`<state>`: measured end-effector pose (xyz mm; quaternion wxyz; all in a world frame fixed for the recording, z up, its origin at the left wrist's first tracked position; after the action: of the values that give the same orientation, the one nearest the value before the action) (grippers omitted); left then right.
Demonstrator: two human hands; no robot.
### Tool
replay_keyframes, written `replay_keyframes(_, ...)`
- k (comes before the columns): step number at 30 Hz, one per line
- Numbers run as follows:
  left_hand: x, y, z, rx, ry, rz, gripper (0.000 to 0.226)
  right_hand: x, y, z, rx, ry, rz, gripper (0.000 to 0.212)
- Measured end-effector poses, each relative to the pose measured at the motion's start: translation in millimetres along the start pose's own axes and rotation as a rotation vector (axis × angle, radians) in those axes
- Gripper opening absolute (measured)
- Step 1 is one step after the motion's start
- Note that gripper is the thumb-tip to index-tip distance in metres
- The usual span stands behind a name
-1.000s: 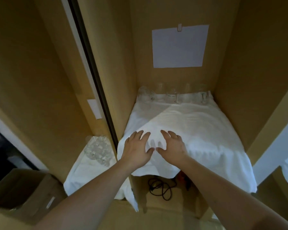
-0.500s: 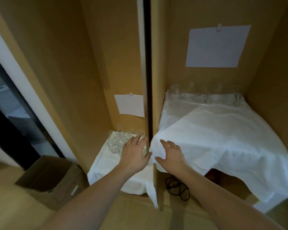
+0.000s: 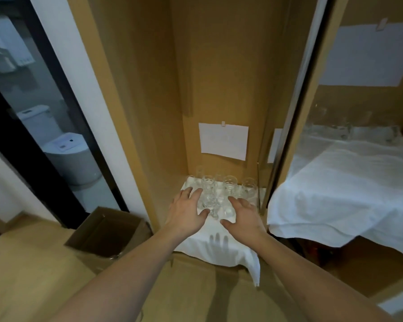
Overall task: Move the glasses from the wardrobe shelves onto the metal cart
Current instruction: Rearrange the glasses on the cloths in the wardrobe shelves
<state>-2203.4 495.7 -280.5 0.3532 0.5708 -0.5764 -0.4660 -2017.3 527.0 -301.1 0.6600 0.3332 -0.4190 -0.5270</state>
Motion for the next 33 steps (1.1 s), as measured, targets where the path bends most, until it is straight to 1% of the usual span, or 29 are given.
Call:
replay_keyframes(8,-1.8,-4.9,59.0,0.093,0.045,0.033,0.067,-10.4,-45.4,18.8,0.004,-0.08,0.056,0.077)
replay_keyframes(16,-44.3,-37.4,100.6,0.211,0.146,0.027,0.068,-77.6,-75.1,18.6,-0.055,-0.15,0.13,0.078)
replay_keyframes(19,-70.6,-57.9,117.4,0.235,0.179,0.052,0.069,-117.6,-85.0,15.3,-0.075,-0.177,0.148,0.078)
replay_keyframes(22,-103.6,-84.1,130.2,0.259,0.199,0.11,0.071,-157.7,-92.1,9.1,-0.093,-0.23,0.166,0.077)
replay_keyframes(27,-161.1,-139.6,141.0,0.351,0.254,0.201,0.071,-217.4,-111.4,-21.0,-0.115,-0.377,0.19,0.079)
replay_keyframes(33,-205.7,-205.9,150.7,0.444,0.297,0.286,0.071,-264.0,-149.4,-53.6,-0.205,-0.569,0.218,0.075)
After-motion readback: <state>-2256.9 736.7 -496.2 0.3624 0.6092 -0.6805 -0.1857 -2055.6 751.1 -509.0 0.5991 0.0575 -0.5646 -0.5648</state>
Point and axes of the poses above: each hand's wrist, its own x-axis away from the middle knuckle, its own y-axis out of the back of the hand, z = x × y, the point moved 3 cm from there along -x, towards the middle knuckle, and after that the axes turned 13 degrees about -y, right-handed, at the moved point
